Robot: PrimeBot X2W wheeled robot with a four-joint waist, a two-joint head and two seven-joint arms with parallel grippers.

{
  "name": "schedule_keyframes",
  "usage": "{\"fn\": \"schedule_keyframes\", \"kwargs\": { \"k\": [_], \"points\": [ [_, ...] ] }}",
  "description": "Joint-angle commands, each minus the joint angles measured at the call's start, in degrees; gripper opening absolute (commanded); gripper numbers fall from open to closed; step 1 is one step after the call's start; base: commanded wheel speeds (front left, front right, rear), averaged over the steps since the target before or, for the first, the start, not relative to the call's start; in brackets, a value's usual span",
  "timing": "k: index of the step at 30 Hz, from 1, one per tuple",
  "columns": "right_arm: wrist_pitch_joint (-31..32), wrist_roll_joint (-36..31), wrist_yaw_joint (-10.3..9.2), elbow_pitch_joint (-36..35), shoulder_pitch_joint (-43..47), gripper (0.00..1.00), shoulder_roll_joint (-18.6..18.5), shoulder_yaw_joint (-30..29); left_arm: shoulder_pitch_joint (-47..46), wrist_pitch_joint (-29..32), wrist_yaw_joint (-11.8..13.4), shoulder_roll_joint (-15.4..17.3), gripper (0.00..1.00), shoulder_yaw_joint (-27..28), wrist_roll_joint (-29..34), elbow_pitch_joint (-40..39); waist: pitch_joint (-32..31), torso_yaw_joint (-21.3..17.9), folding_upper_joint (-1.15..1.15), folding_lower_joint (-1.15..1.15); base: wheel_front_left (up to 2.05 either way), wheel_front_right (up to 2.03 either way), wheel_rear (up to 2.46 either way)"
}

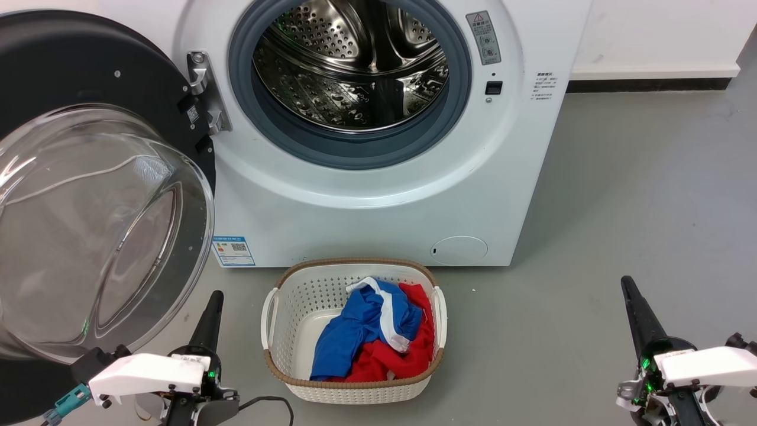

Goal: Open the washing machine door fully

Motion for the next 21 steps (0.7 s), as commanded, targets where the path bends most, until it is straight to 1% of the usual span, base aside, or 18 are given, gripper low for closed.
{"fn": "schedule_keyframes", "kwargs": {
  "k": [1, 21],
  "points": [
    [0.28, 1.73, 0.00, -0.14, -1.34, 0.00, 0.11, -0.20, -1.06, 0.41, -0.69, -0.11, 0.00, 0.62, -1.29, -0.06, 0.04, 0.03, 0.00, 0.00, 0.00, 0.00, 0.00],
    [1.62, 10.26, 0.00, 0.79, -2.34, 0.00, 0.13, -0.83, -1.58, 2.04, -2.65, -1.53, 0.00, 3.21, -8.01, 0.51, 0.42, 0.34, 0.00, 0.00, 0.00, 0.00, 0.00]
  ]
}}
